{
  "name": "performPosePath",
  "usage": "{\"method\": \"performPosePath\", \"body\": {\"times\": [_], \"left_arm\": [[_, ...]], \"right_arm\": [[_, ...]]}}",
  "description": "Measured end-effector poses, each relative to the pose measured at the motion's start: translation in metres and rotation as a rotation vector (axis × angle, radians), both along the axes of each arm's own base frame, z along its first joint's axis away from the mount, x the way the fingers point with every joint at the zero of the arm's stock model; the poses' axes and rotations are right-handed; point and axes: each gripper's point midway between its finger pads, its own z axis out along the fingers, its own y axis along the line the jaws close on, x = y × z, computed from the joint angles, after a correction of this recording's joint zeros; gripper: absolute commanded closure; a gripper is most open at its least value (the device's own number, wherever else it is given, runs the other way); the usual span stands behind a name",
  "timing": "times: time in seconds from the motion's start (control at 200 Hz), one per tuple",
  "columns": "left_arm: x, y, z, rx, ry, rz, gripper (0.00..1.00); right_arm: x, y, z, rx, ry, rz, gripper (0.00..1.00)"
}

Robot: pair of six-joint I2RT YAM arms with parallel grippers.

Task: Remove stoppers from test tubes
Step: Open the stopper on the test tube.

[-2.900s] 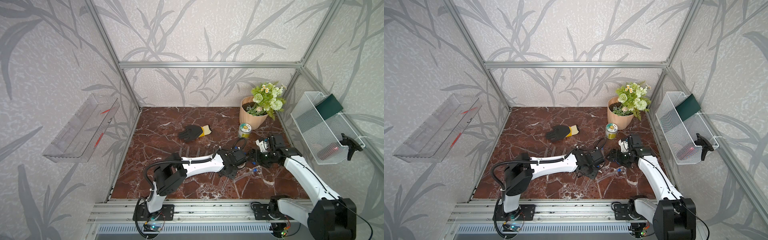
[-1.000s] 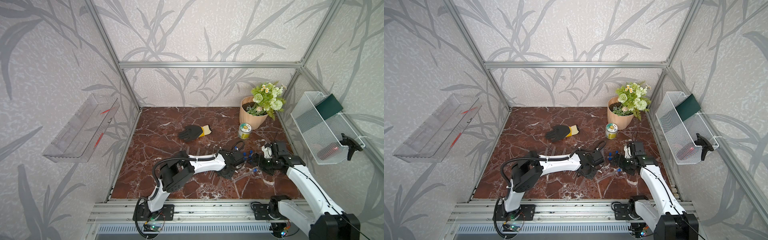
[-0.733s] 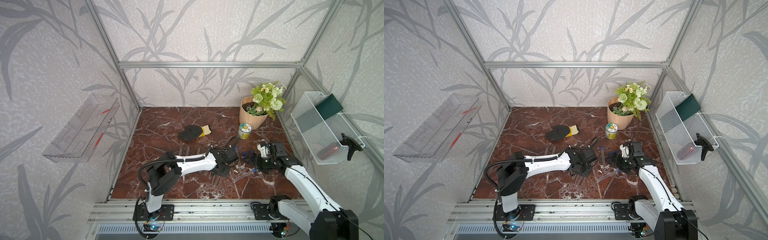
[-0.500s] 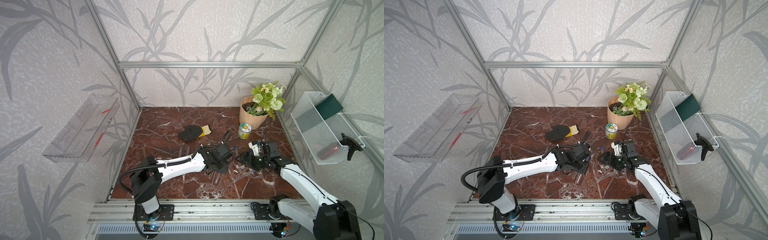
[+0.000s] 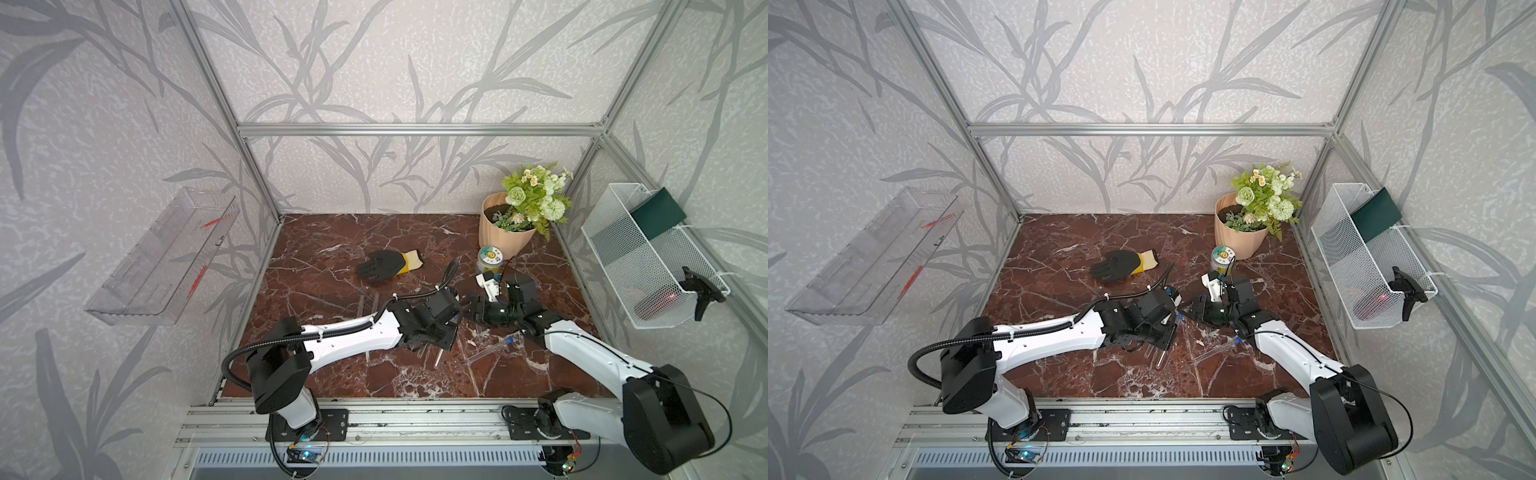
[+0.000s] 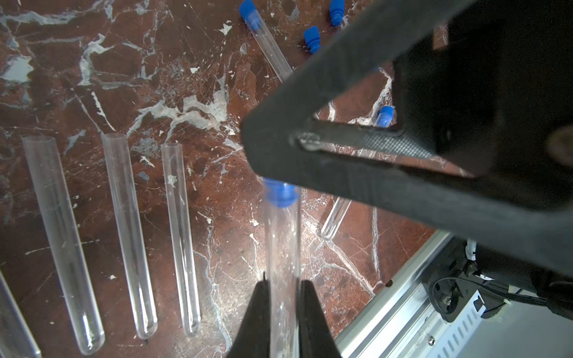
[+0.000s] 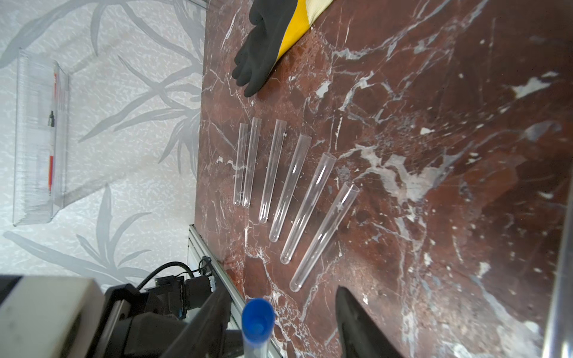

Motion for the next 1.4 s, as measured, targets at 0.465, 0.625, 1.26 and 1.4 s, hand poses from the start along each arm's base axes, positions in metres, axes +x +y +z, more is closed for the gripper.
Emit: {"method": "performPosePath", "body": {"times": [0.465, 0.625, 1.26, 1.4], "left_arm": [[-0.001, -0.001, 0.001, -0.006, 0.003, -0.005, 0.9], [0.0, -0.001, 0.001, -0.006, 0.003, -0.002, 0.9], [0.005, 0.002, 0.0, -0.005, 0.007, 0.012, 0.9], [0.006, 0.003, 0.0, -0.006, 0.007, 0.014, 0.9]], "right_arm": [[-0.002, 0.007, -0.002, -0.005, -0.001, 0.026, 0.72], [0.0, 0.009, 0.0, -0.006, -0.007, 0.032, 0.77], [0.004, 0.012, 0.001, 0.015, 0.008, 0.027, 0.89], [0.005, 0.013, 0.001, 0.022, 0.012, 0.023, 0.9]]}}
